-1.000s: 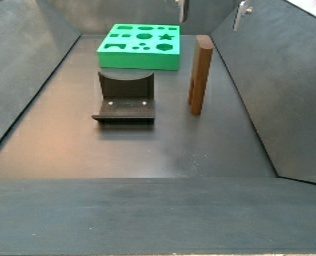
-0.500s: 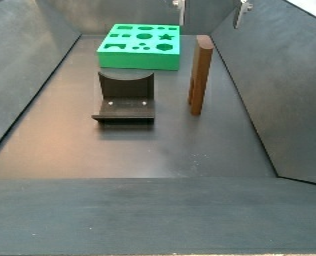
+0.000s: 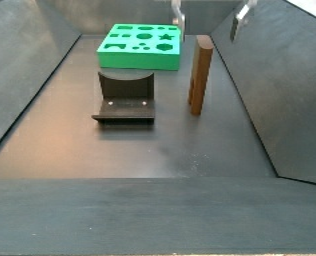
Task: Pick up the square-circle object. Move up. Place the square-circle object on the fixture. Regrasp the square-circle object. Rotate the square-circle object. Move to above the board. Insert the square-circle object.
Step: Rotate the square-circle object, then move to above the board.
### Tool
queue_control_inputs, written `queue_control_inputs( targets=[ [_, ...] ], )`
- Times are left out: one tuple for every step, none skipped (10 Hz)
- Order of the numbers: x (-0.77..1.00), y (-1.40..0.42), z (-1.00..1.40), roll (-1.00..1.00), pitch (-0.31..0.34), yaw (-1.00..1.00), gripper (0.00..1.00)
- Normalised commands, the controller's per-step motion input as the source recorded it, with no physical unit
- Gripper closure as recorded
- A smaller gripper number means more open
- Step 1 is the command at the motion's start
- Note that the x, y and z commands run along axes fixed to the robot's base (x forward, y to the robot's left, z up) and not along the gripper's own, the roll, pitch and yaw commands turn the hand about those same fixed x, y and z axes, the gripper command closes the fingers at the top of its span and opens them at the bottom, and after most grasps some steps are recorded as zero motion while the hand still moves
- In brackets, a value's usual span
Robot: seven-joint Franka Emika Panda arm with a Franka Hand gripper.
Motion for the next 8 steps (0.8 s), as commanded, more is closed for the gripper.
queue_control_inputs(
  targets=[
    [0.02,-0.01,-0.74,0.00,-0.034,0.04,0.00],
    [0.01,-0.01,-0.57,-0.01,-0.048,0.04,0.00],
    [0.01,-0.01,-0.41,-0.02,-0.059,0.04,0.00],
    [0.01,-0.01,-0.30,-0.02,-0.061,0.04,0.00],
    [0.00,0.00,0.00,-0.04,-0.059,0.04,1.00],
    [-0.10,0.04,1.00,0.08,0.084,0.14,1.00],
    [-0.11,0.04,1.00,0.08,0.092,0.13,1.00],
    [-0.10,0.03,1.00,0.09,0.077,0.10,1.00]
  ],
)
